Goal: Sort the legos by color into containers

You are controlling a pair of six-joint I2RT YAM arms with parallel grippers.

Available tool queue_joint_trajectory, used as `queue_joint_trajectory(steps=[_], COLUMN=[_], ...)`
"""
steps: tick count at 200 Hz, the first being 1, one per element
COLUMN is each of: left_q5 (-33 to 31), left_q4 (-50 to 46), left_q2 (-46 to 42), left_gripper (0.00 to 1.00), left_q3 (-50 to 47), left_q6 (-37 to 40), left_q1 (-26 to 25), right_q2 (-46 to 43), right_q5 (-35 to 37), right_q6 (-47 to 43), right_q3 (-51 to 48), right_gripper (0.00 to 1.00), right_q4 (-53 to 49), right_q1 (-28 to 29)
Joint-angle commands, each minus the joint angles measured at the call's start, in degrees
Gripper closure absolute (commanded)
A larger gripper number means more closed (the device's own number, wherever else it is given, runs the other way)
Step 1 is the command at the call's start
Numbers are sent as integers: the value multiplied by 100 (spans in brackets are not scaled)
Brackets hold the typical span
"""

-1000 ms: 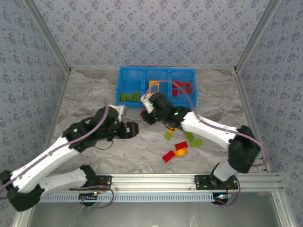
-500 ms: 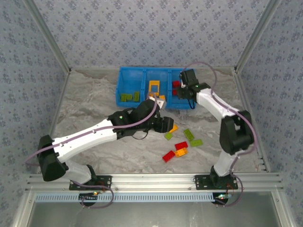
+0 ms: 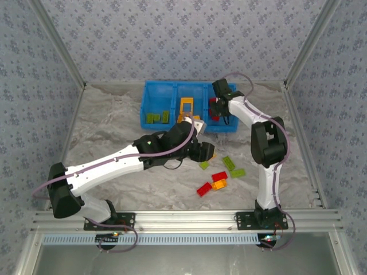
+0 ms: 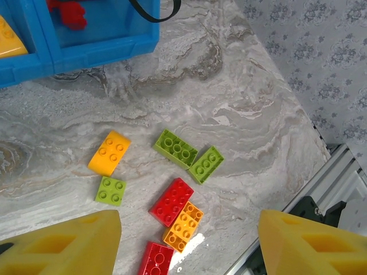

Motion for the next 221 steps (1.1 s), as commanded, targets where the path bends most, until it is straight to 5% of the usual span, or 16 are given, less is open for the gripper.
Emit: queue_joint_trajectory(steps=[1, 58, 124, 179, 221], left_q5=[-86, -197, -69, 553, 591], left_q4=[60, -196, -437, -1457, -1815], left_q2=[64, -1, 203, 1876, 3053], left_gripper=[35, 35, 34, 28, 26], left_q3=[125, 54, -64, 1064, 2006], left_q6=[144, 158, 138, 2084, 3303], left_q1=[-55, -72, -64, 479, 666], right_q2=[-125, -1544, -4618, -7589, -9001], right_q5=[109, 338, 421, -472, -885], right_q6=[45, -142, -184, 815, 1658], right_q3=[112, -336, -1974, -4143, -4830], right_gripper=[55, 55, 54, 47, 34], right_q4=[-233, 38, -273, -894, -1090], right_q1=[-24, 67, 687, 1632, 2250])
